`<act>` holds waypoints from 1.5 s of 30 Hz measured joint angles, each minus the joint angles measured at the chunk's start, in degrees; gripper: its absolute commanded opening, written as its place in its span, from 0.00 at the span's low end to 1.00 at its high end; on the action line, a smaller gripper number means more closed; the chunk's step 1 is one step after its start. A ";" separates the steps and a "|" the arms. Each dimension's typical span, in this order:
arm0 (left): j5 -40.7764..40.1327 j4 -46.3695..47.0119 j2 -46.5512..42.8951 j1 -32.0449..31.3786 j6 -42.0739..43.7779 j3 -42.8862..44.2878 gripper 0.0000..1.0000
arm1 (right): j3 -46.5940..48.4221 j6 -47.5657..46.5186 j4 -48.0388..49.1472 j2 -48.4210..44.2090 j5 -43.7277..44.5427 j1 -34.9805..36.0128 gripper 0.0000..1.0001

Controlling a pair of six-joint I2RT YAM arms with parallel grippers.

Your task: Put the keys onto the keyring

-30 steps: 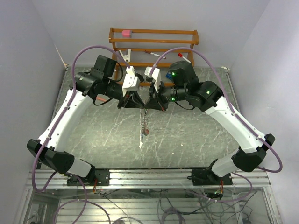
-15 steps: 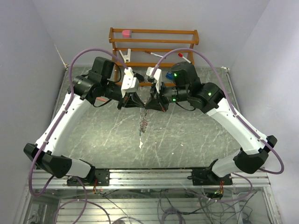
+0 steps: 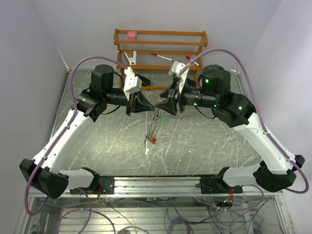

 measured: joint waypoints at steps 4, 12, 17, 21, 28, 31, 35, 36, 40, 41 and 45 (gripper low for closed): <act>0.17 13.57 -2.03 0.98 -10.73 -4.55 0.07 | -2.36 0.74 2.27 -3.26 1.64 -1.20 0.42; -1.62 45.90 -5.18 3.17 -32.74 -15.76 0.07 | -11.06 6.84 9.05 -7.13 -1.64 -12.00 0.37; -4.13 59.47 -6.03 4.33 -40.94 -20.92 0.07 | -16.11 13.00 16.15 -7.15 -6.93 -18.12 0.41; -5.81 65.22 -6.91 5.55 -44.22 -23.10 0.07 | -17.31 16.31 20.81 -6.73 -11.13 -18.16 0.43; -10.84 75.08 -8.70 6.43 -49.94 -28.24 0.07 | -17.44 19.30 26.38 -6.75 -16.24 -18.16 0.41; -12.90 78.38 -8.70 6.49 -52.30 -30.29 0.07 | -17.46 20.68 28.70 -6.60 -18.12 -18.16 0.36; -15.87 81.96 -9.40 6.54 -53.99 -33.94 0.07 | -17.46 24.20 33.99 -4.66 -21.84 -18.14 0.34; -16.22 82.49 -9.62 6.56 -54.05 -34.60 0.07 | -17.46 25.14 35.36 -3.76 -22.69 -18.16 0.34; -17.42 84.00 -10.43 6.56 -54.18 -36.04 0.07 | -17.51 28.65 39.34 -0.46 -25.29 -18.16 0.34; -17.59 84.39 -10.54 6.56 -54.18 -36.13 0.07 | -17.64 29.46 40.19 0.24 -25.90 -18.16 0.34; -18.23 85.88 -10.75 6.54 -54.31 -36.22 0.07 | -18.29 32.39 43.52 2.12 -28.11 -18.16 0.33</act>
